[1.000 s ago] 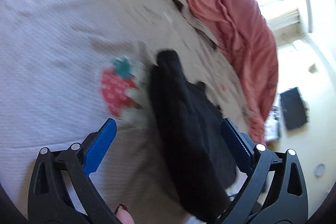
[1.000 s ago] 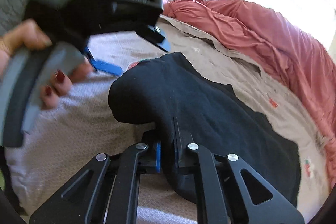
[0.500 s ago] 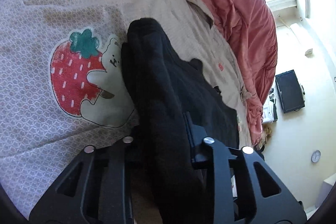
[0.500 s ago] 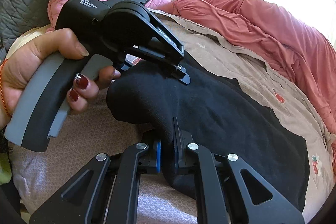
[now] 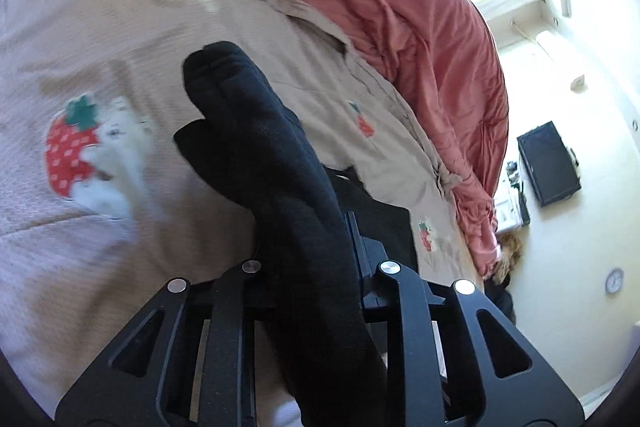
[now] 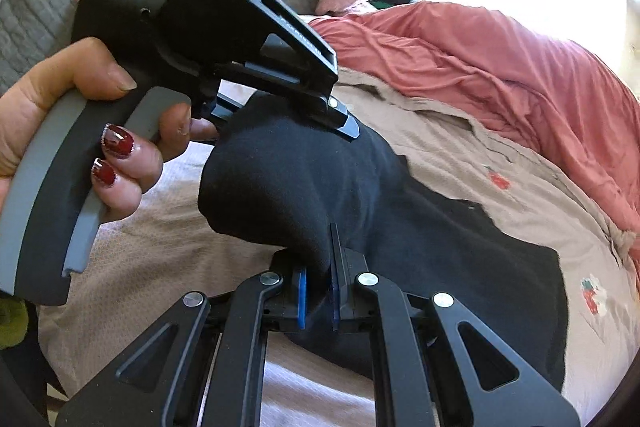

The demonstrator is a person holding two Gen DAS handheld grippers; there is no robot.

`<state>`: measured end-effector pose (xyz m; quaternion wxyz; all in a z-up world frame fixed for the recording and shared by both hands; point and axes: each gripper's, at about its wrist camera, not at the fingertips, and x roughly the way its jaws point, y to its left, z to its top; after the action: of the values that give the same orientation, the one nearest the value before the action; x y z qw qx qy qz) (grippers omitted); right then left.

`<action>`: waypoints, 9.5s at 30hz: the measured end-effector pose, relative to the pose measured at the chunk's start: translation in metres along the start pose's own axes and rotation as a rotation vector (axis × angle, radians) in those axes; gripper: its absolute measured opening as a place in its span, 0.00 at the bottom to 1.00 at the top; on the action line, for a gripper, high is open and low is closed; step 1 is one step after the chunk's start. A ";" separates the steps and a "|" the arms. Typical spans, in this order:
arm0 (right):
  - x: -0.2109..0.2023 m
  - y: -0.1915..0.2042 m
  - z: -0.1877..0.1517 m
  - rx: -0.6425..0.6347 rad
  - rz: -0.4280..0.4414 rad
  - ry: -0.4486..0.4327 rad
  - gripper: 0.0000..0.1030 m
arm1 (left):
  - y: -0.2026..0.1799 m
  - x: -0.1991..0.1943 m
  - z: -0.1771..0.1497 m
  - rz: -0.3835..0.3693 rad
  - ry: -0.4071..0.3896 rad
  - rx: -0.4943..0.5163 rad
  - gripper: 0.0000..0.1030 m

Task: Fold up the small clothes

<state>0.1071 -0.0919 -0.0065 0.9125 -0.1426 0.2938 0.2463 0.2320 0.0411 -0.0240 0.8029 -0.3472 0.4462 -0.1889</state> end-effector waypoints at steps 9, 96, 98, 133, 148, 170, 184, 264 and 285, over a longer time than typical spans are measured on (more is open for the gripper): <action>-0.055 -0.075 -0.017 0.173 -0.069 -0.061 0.07 | -0.106 0.048 -0.004 0.066 0.095 0.126 0.14; -0.056 -0.283 -0.132 0.792 -0.257 0.341 0.69 | -0.108 0.106 -0.111 0.547 0.140 0.461 0.66; -0.063 -0.290 -0.135 0.849 -0.257 0.302 0.69 | -0.108 0.105 -0.111 0.551 0.137 0.462 0.66; -0.002 -0.281 -0.078 0.831 0.241 0.106 0.13 | -0.126 0.104 -0.131 0.547 0.118 0.550 0.63; -0.017 -0.287 -0.089 0.736 0.137 0.164 0.35 | -0.124 0.099 -0.130 0.526 0.124 0.534 0.68; -0.056 -0.246 -0.110 0.409 0.374 0.327 0.15 | -0.118 0.105 -0.123 0.539 0.148 0.521 0.58; -0.050 -0.263 -0.122 0.454 0.280 0.415 0.26 | -0.113 0.106 -0.124 0.537 0.152 0.520 0.58; -0.174 -0.172 -0.088 0.516 -0.256 -0.059 0.95 | -0.146 -0.027 -0.149 0.529 -0.075 0.513 0.91; -0.163 -0.136 -0.114 0.468 -0.291 0.188 0.95 | -0.113 -0.044 -0.191 0.528 0.007 0.468 0.91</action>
<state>0.0115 -0.3113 0.0179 0.9152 0.0088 0.4021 0.0241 0.0474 -0.0839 0.0147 0.8803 -0.0257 0.4681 -0.0733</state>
